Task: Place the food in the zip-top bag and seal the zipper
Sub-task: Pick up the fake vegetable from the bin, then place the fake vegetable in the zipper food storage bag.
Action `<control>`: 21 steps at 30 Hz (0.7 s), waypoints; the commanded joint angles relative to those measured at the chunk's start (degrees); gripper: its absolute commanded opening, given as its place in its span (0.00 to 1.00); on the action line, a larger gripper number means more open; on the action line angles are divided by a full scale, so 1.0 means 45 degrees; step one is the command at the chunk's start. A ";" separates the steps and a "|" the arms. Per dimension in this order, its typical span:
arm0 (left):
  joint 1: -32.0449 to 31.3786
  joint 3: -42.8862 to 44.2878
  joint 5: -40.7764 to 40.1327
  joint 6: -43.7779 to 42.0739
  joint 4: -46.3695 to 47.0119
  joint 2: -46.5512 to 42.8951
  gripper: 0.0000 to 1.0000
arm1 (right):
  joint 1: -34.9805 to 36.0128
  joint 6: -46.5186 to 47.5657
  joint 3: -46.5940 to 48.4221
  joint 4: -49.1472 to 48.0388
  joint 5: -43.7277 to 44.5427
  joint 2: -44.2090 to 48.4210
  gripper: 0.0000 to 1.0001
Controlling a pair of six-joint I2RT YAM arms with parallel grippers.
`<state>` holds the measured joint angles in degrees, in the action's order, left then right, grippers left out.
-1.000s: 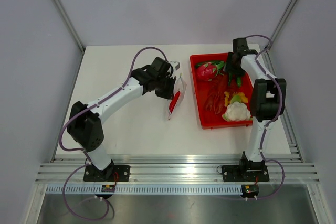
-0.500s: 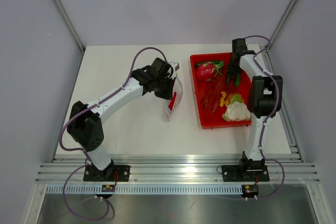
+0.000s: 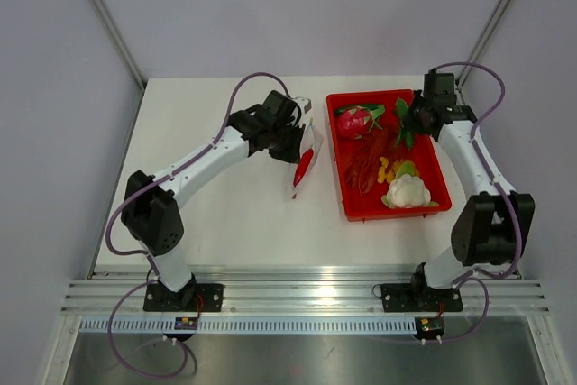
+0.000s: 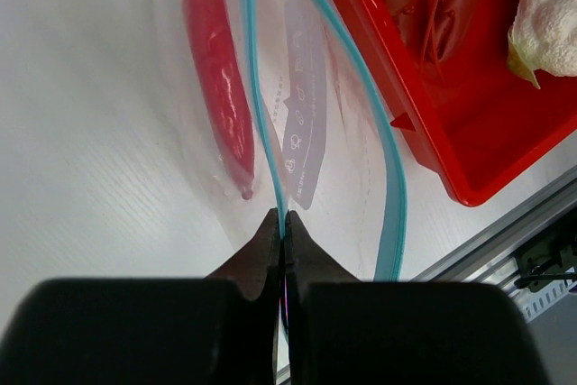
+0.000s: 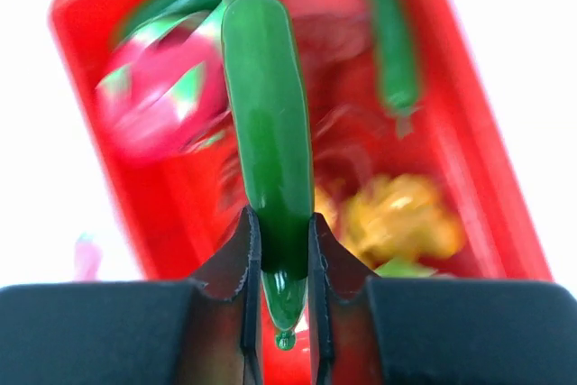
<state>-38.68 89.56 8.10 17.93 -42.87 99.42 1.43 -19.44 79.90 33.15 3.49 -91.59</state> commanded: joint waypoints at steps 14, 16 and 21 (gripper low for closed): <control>0.0216 0.0860 -0.0686 0.0272 0.0211 0.0232 0.00 | 0.3450 -0.4193 -0.2383 0.1970 -0.5540 0.6368 0.00; 0.0196 0.0918 -0.0725 0.0428 0.0172 0.0309 0.00 | 0.3743 -0.4739 -0.2540 0.2184 -0.5657 0.6486 0.00; 0.0216 0.0821 -0.0725 0.0760 0.0327 0.0368 0.00 | 0.4329 -0.5522 -0.2716 0.2049 -0.5931 0.6467 0.00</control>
<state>-37.95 91.15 5.78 19.88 -43.42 100.36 19.42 -39.86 67.48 42.44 -20.97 -62.63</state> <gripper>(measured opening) 0.008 0.237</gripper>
